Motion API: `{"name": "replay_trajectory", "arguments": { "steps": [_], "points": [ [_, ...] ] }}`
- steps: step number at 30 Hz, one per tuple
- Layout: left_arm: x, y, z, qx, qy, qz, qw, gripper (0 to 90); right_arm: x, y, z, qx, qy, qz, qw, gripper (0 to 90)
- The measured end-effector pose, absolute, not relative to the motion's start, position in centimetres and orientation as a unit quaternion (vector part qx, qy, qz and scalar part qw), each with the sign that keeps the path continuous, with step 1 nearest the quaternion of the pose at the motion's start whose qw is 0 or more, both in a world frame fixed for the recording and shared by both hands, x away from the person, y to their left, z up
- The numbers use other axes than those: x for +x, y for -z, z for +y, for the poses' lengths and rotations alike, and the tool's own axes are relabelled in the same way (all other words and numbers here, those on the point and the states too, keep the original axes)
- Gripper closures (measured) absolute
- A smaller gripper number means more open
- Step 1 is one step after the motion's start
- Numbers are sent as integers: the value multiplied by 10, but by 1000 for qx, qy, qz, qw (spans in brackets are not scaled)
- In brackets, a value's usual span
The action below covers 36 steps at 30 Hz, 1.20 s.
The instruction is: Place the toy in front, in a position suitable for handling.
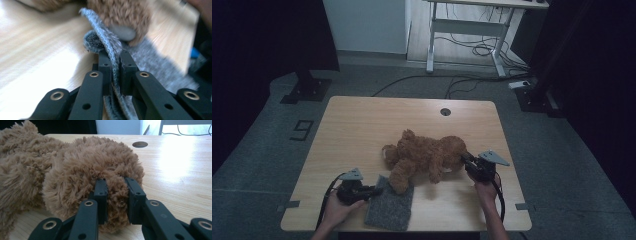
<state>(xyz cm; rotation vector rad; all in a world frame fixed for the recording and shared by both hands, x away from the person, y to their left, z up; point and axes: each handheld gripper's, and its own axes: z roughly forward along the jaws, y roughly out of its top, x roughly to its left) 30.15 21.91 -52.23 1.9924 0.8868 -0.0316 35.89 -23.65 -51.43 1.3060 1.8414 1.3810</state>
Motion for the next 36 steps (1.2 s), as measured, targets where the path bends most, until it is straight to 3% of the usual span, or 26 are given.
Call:
{"name": "replay_trajectory", "arguments": {
  "steps": [5, 24, 36],
  "points": [
    [301, 508, 240, 776, 18, 369, 511, 822, 358, 514, -236, 479, -505, 674, 246, 734],
    [285, 461, 272, 724, 1, 346, 597, 831, 357, 515, -236, 479, -506, 674, 245, 727],
    [294, 449, 251, 711, 14, 329, 622, 829, 351, 514, -235, 477, -508, 677, 236, 736]
  ]
}}
